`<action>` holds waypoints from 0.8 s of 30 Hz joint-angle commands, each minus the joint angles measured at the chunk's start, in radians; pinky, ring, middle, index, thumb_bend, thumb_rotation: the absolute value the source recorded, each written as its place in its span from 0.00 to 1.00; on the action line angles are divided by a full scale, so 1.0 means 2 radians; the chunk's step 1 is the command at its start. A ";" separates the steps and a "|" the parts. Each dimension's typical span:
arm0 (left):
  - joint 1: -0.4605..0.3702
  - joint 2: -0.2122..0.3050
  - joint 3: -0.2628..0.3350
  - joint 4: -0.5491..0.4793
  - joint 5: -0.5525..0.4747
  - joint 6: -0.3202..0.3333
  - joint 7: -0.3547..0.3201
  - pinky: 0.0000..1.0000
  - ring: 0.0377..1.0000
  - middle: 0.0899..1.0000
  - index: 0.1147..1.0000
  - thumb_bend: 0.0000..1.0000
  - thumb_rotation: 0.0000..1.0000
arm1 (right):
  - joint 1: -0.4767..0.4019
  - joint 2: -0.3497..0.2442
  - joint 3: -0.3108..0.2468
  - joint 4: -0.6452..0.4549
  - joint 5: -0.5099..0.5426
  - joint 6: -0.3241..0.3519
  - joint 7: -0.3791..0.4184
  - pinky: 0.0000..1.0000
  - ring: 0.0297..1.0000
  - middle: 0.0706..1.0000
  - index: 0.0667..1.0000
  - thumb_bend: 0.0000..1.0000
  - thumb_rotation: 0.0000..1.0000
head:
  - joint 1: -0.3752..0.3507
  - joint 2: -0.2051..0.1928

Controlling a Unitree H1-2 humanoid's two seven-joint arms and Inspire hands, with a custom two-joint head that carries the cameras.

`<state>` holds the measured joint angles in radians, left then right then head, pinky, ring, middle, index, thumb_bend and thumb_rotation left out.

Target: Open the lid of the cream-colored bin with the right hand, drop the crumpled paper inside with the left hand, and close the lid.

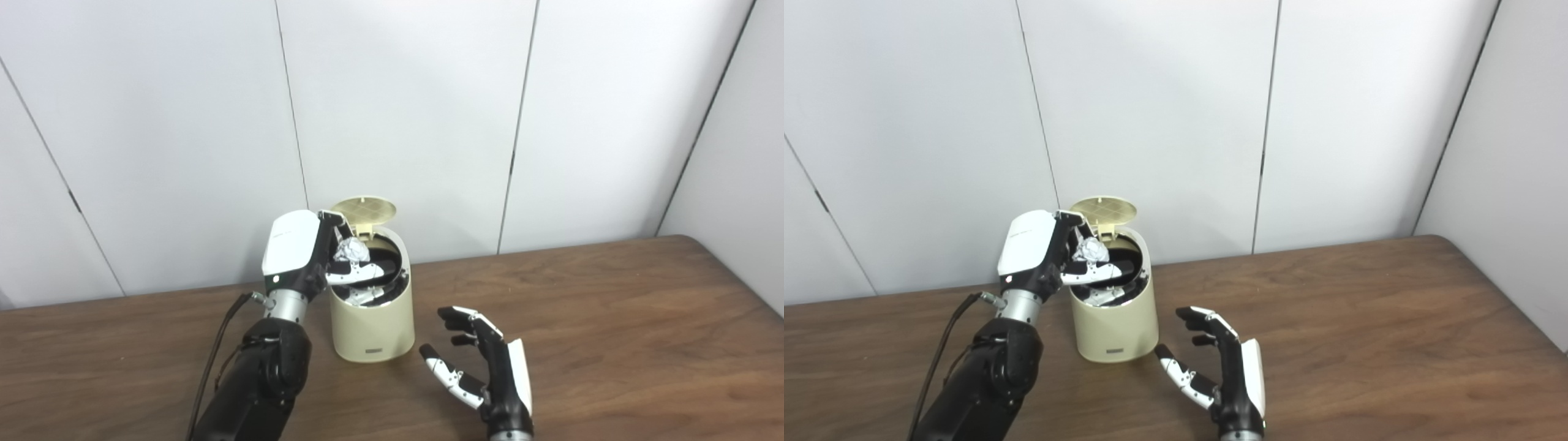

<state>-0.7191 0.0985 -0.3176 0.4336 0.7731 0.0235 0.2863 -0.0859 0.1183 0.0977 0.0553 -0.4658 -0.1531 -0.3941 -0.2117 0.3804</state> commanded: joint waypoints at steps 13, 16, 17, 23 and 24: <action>-0.019 0.005 -0.002 -0.019 -0.003 0.003 -0.021 0.13 0.15 0.18 0.27 1.00 0.55 | 0.027 0.002 0.008 0.022 -0.005 0.000 -0.001 0.60 0.69 0.68 0.64 0.30 0.20 | -0.001 0.002; -0.017 0.004 -0.002 -0.025 -0.005 0.011 -0.033 0.15 0.16 0.19 0.28 1.00 0.56 | 0.027 0.002 0.009 0.021 -0.006 0.003 -0.001 0.60 0.69 0.69 0.64 0.30 0.19 | -0.002 0.002; -0.016 0.004 -0.002 -0.027 -0.006 0.013 -0.038 0.16 0.17 0.21 0.28 1.00 0.55 | 0.027 0.002 0.009 0.022 -0.005 0.003 -0.001 0.61 0.69 0.69 0.64 0.30 0.19 | -0.002 0.002; -0.016 0.008 -0.009 -0.031 0.001 0.023 -0.057 0.21 0.24 0.28 0.35 1.00 0.59 | 0.025 0.004 0.009 0.024 -0.005 0.003 -0.002 0.61 0.69 0.69 0.64 0.30 0.21 | -0.002 0.002; -0.016 0.009 -0.010 -0.032 0.000 0.023 -0.058 0.22 0.24 0.28 0.35 1.00 0.59 | 0.025 0.004 0.009 0.024 -0.005 0.003 -0.002 0.61 0.69 0.69 0.64 0.30 0.21 | -0.002 0.002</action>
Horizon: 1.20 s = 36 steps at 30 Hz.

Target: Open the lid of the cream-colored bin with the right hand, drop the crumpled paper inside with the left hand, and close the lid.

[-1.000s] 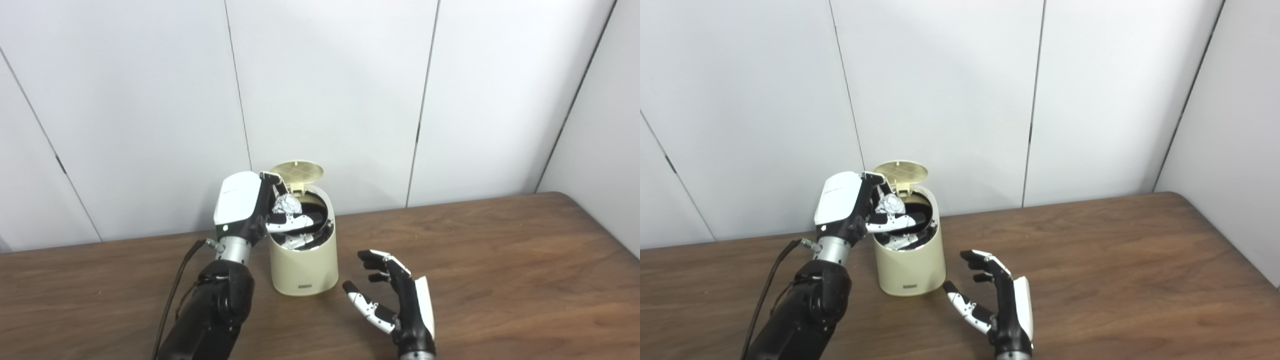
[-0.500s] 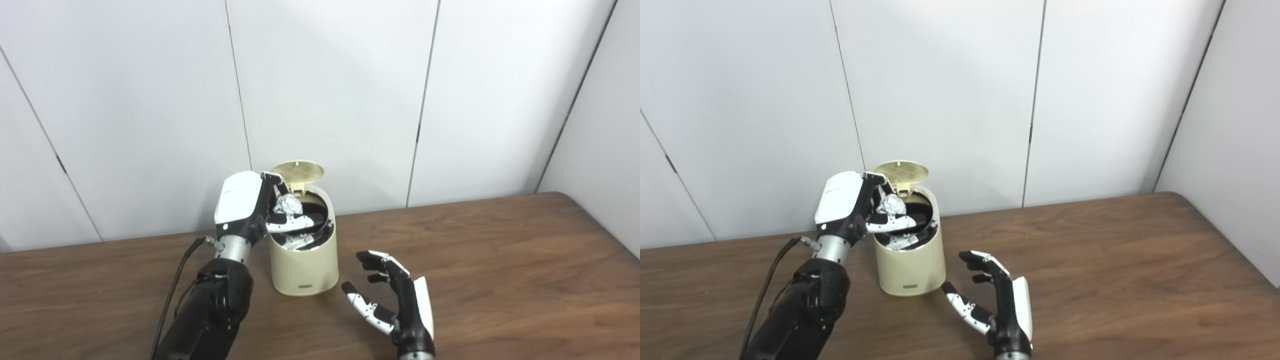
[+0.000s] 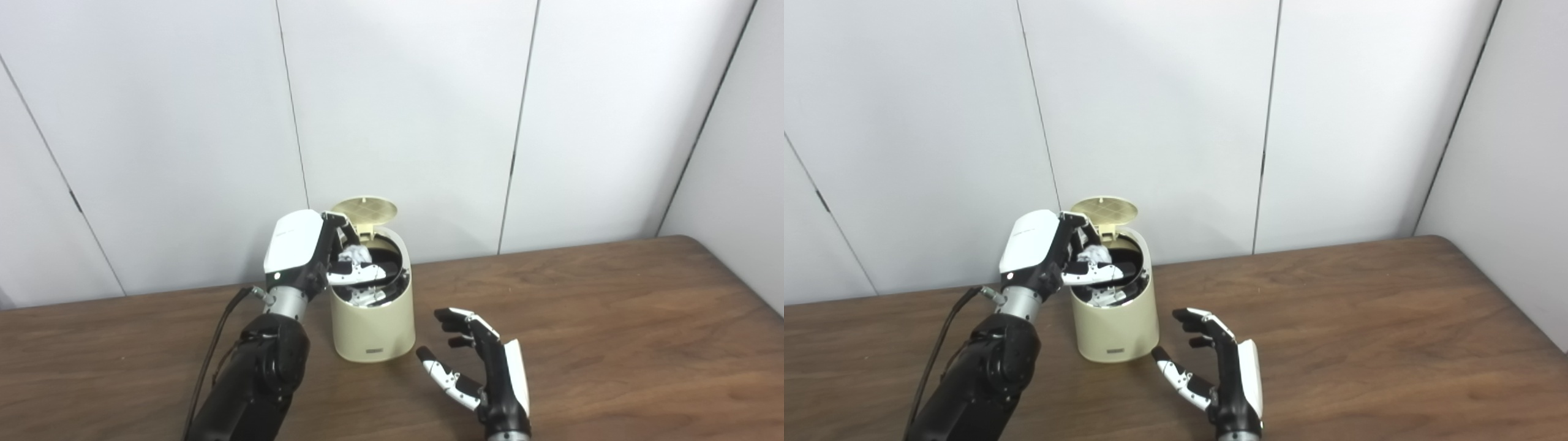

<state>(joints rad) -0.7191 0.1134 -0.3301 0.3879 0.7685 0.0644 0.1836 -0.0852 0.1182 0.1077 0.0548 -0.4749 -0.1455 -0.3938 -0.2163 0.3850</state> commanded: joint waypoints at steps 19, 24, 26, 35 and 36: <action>-0.007 0.003 0.001 -0.021 -0.007 -0.010 -0.001 0.21 0.23 0.27 0.32 1.00 0.59 | 0.024 0.000 0.003 0.023 0.002 0.001 0.002 0.60 0.68 0.68 0.64 0.29 0.21 | 0.009 0.000; 0.004 0.009 0.006 -0.015 -0.028 -0.071 0.028 0.13 0.14 0.16 0.20 1.00 0.42 | 0.023 -0.005 0.000 0.024 0.008 -0.002 0.005 0.60 0.68 0.68 0.65 0.30 0.22 | 0.015 -0.002; 0.007 0.011 0.008 -0.010 -0.036 -0.098 0.040 0.10 0.11 0.12 0.14 1.00 0.31 | 0.023 -0.008 -0.002 0.024 0.011 -0.003 0.006 0.60 0.69 0.68 0.64 0.30 0.20 | 0.017 -0.003; 0.031 0.018 0.033 -0.032 -0.067 -0.156 0.052 0.09 0.10 0.12 0.13 0.86 0.10 | 0.024 -0.021 -0.008 0.018 0.017 -0.002 0.016 0.60 0.68 0.68 0.64 0.29 0.18 | 0.032 -0.004; 0.035 0.018 0.038 -0.037 -0.070 -0.160 0.053 0.10 0.10 0.12 0.13 0.84 0.09 | 0.024 -0.022 -0.009 0.017 0.019 -0.003 0.017 0.59 0.68 0.67 0.64 0.29 0.18 | 0.034 -0.003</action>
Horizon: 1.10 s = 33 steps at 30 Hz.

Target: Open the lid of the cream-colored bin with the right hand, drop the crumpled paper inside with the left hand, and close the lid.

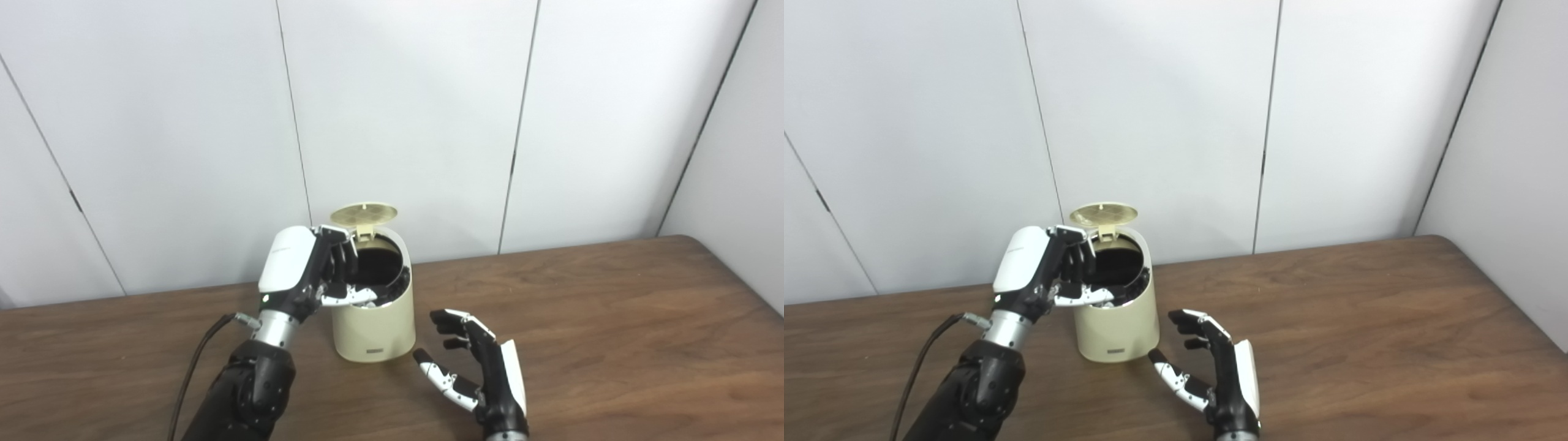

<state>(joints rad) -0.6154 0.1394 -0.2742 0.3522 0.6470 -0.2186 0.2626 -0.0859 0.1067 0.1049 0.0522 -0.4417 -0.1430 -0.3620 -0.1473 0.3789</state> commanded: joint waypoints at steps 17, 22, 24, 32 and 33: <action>0.076 0.022 0.078 -0.076 -0.003 -0.124 0.138 0.09 0.09 0.11 0.14 0.70 0.00 | 0.028 -0.039 -0.026 0.008 0.036 -0.006 0.018 0.59 0.66 0.67 0.65 0.30 0.17 | 0.032 0.003; 0.130 0.037 0.096 -0.098 -0.018 -0.117 0.108 0.09 0.09 0.11 0.15 0.60 0.00 | 0.028 -0.045 -0.032 0.003 0.048 -0.003 0.026 0.59 0.67 0.67 0.64 0.29 0.15 | 0.044 0.004; 0.150 0.039 0.101 -0.098 -0.029 -0.120 0.103 0.09 0.09 0.10 0.14 0.54 0.00 | 0.028 -0.046 -0.033 0.003 0.049 -0.002 0.028 0.59 0.68 0.68 0.64 0.29 0.13 | 0.048 0.004; 0.223 0.041 0.121 -0.100 -0.084 -0.114 0.060 0.09 0.09 0.11 0.13 0.36 0.00 | 0.026 -0.051 -0.035 0.004 0.046 0.000 0.029 0.56 0.65 0.66 0.64 0.29 0.15 | 0.053 0.007; 0.230 0.039 0.124 -0.100 -0.084 -0.113 0.059 0.10 0.11 0.13 0.16 0.32 0.00 | 0.026 -0.052 -0.035 0.005 0.046 0.001 0.030 0.57 0.66 0.66 0.64 0.29 0.14 | 0.054 0.006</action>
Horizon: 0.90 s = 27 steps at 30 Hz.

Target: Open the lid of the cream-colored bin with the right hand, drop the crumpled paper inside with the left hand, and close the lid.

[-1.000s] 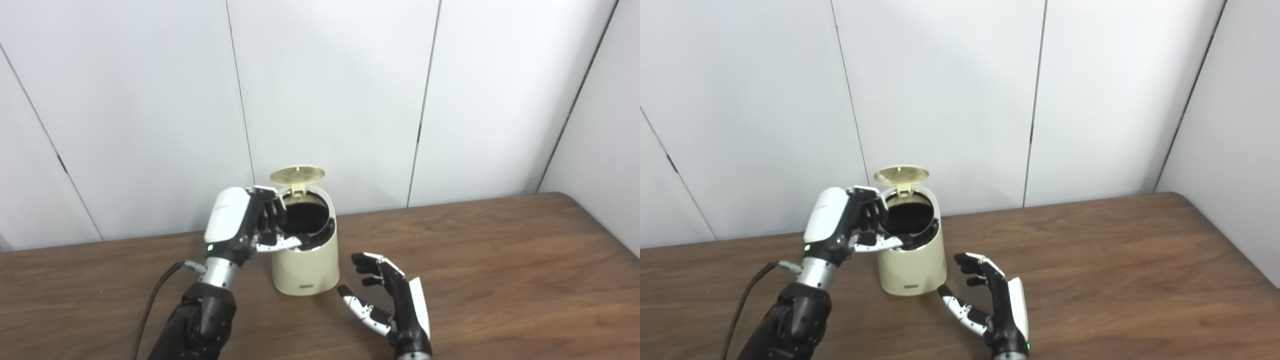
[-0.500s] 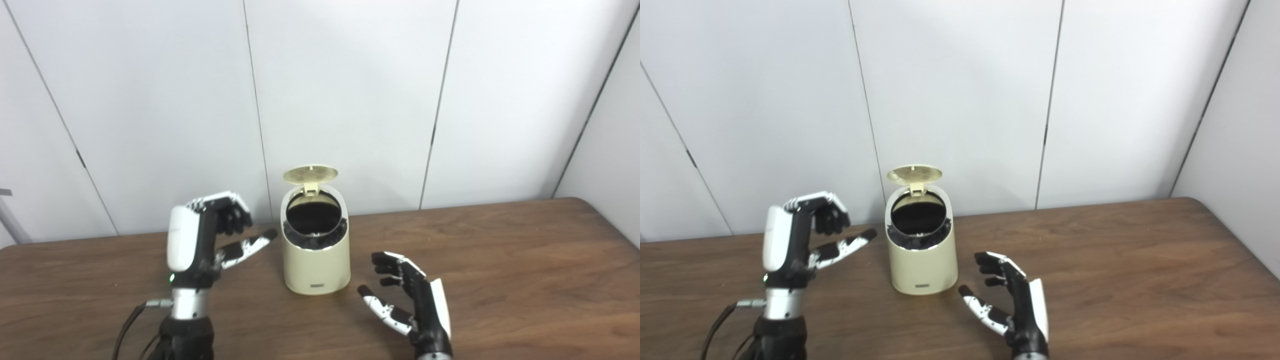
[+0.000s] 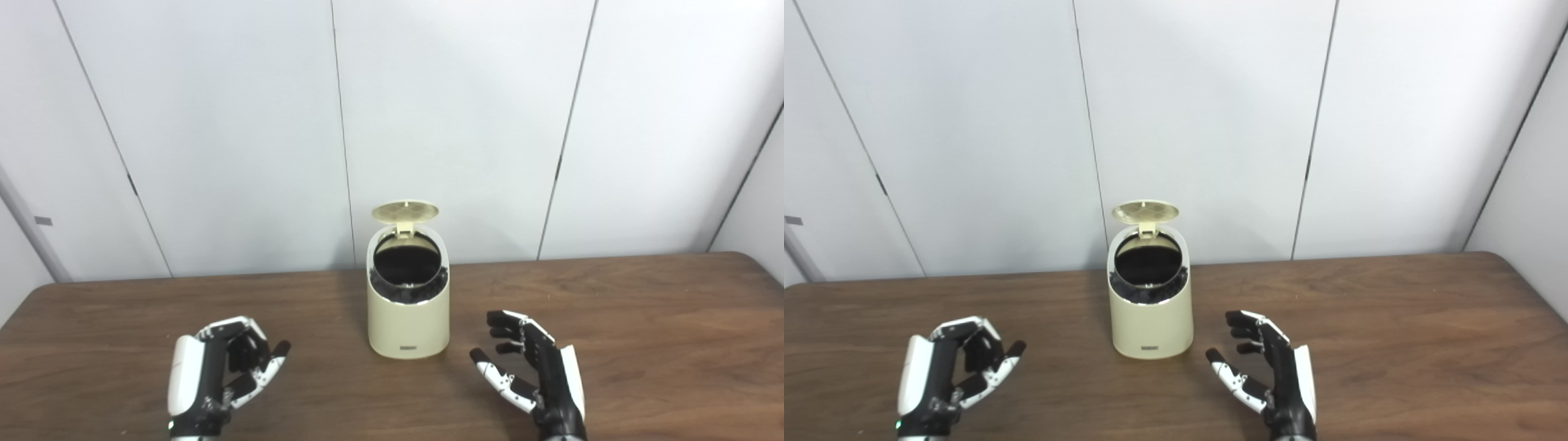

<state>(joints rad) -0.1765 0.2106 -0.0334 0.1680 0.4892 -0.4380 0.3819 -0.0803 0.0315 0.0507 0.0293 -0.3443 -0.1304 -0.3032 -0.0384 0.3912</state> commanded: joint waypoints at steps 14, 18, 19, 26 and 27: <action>0.054 -0.016 0.018 0.002 -0.034 -0.012 -0.012 0.21 0.22 0.25 0.28 0.26 0.00 | 0.030 -0.023 -0.011 0.004 0.002 -0.013 0.010 0.61 0.68 0.67 0.64 0.28 0.15 | -0.003 0.009; 0.057 -0.018 0.014 0.004 -0.039 -0.015 -0.006 0.23 0.24 0.26 0.28 0.26 0.00 | 0.035 -0.024 -0.014 -0.005 0.005 -0.013 0.013 0.61 0.68 0.67 0.63 0.29 0.15 | -0.007 0.014; 0.059 -0.018 0.012 0.003 -0.039 -0.015 -0.004 0.23 0.24 0.26 0.29 0.26 0.00 | 0.038 -0.024 -0.015 -0.008 0.006 -0.011 0.015 0.62 0.68 0.67 0.63 0.29 0.16 | -0.008 0.015; 0.070 -0.033 0.011 -0.004 -0.068 -0.010 -0.025 0.26 0.27 0.28 0.30 0.26 0.05 | 0.051 -0.032 -0.021 -0.027 0.008 -0.012 0.020 0.60 0.66 0.66 0.64 0.29 0.22 | -0.005 0.022; 0.071 -0.035 0.010 -0.006 -0.072 -0.009 -0.029 0.27 0.28 0.29 0.30 0.26 0.04 | 0.053 -0.034 -0.022 -0.029 0.009 -0.014 0.021 0.60 0.66 0.66 0.63 0.29 0.22 | -0.004 0.024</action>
<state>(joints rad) -0.1134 0.1841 0.0066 0.1289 0.3597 -0.4376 0.3301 -0.0119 -0.0226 0.0174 -0.0439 -0.3276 -0.1325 -0.2614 -0.0476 0.4387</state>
